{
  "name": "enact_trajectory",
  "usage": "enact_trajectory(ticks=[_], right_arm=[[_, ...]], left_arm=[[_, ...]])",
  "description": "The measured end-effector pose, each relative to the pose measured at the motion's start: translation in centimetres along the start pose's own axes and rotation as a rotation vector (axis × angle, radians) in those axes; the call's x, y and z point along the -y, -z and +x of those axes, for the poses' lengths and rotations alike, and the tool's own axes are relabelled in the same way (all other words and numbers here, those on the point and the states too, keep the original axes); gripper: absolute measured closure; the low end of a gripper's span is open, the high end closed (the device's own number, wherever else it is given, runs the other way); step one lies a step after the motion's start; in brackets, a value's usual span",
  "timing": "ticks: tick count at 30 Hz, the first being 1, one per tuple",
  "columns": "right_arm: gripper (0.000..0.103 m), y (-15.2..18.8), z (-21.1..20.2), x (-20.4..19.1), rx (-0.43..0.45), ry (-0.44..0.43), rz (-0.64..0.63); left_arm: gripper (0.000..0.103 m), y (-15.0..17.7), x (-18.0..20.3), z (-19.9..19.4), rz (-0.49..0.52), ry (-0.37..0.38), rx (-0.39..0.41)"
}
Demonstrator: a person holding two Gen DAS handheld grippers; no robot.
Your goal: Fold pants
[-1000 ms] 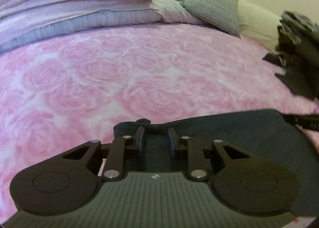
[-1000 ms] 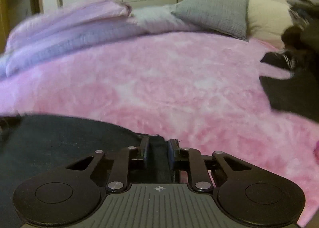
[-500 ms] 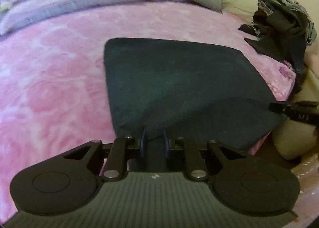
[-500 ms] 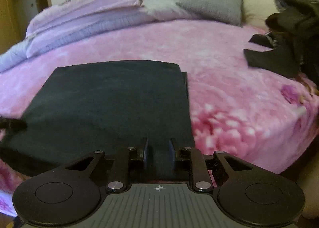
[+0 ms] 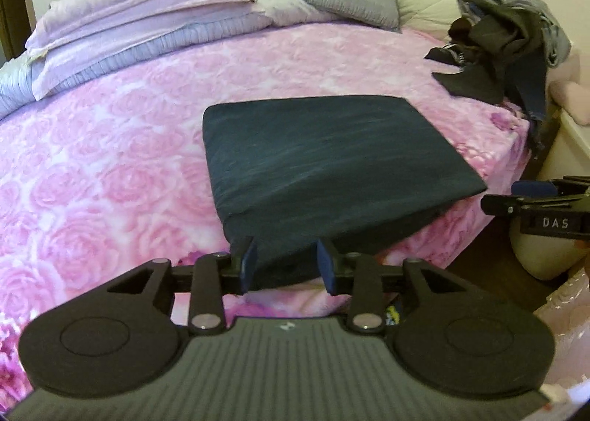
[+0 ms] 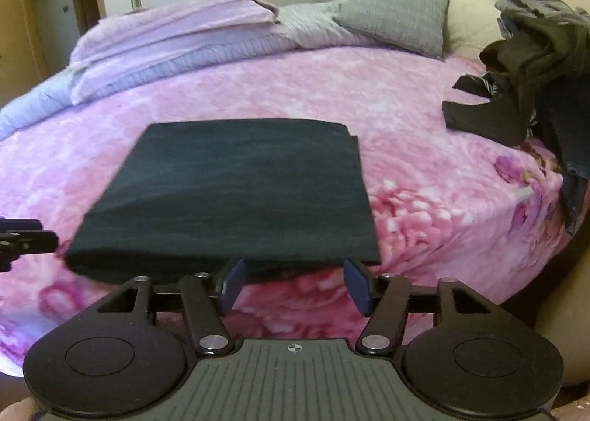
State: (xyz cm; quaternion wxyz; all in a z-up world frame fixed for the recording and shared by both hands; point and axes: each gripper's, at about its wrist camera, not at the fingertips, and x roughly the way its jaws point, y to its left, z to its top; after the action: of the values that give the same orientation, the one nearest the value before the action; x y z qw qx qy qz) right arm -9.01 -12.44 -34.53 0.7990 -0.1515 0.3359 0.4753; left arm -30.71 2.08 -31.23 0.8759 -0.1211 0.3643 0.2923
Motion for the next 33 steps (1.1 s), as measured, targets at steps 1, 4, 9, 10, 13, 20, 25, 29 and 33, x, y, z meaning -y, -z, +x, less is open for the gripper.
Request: enact_trajectory(ticks=[1, 4, 9, 10, 13, 20, 25, 29, 33], right_arm=[[0.045, 0.1, -0.4, -0.2, 0.005, -0.003, -0.002], [0.044, 0.5, -1.2, -0.4, 0.013, -0.005, -0.005], [0.044, 0.9, -1.6, -0.6, 0.019, -0.013, 0.004], [0.044, 0.9, -1.6, -0.6, 0.019, -0.015, 0.005], [0.044, 1.0, -1.1, -0.4, 0.009, -0.012, 0.016], [0.044, 0.0, 0.1, 1.7, 0.023, -0.035, 0.057], [0.043, -1.5, 1.9, 6.5, 0.05, -0.085, 0.22], [0.039, -2.5, 5.4, 10.5, 0.004, -0.185, 0.382], [0.039, -3.4, 9.5, 13.2, -0.045, -0.291, 0.502]], left_arm=[[0.07, 0.1, 0.2, -0.4, 0.003, 0.002, 0.005], [0.069, 0.2, 0.6, -1.1, 0.016, 0.005, 0.015], [0.066, 0.3, 0.9, -1.4, 0.022, 0.004, 0.019], [0.066, 0.3, 0.9, -1.2, 0.022, 0.004, 0.018], [0.066, 0.2, 0.8, -0.5, 0.017, -0.003, -0.001], [0.061, -0.4, -2.2, 1.0, -0.053, 0.01, 0.017], [0.05, -1.3, -7.7, 3.2, -0.245, 0.049, -0.003], [0.044, -1.6, -12.2, 6.6, -0.452, 0.172, -0.04], [0.043, -1.4, -14.7, 11.0, -0.6, 0.246, -0.083]])
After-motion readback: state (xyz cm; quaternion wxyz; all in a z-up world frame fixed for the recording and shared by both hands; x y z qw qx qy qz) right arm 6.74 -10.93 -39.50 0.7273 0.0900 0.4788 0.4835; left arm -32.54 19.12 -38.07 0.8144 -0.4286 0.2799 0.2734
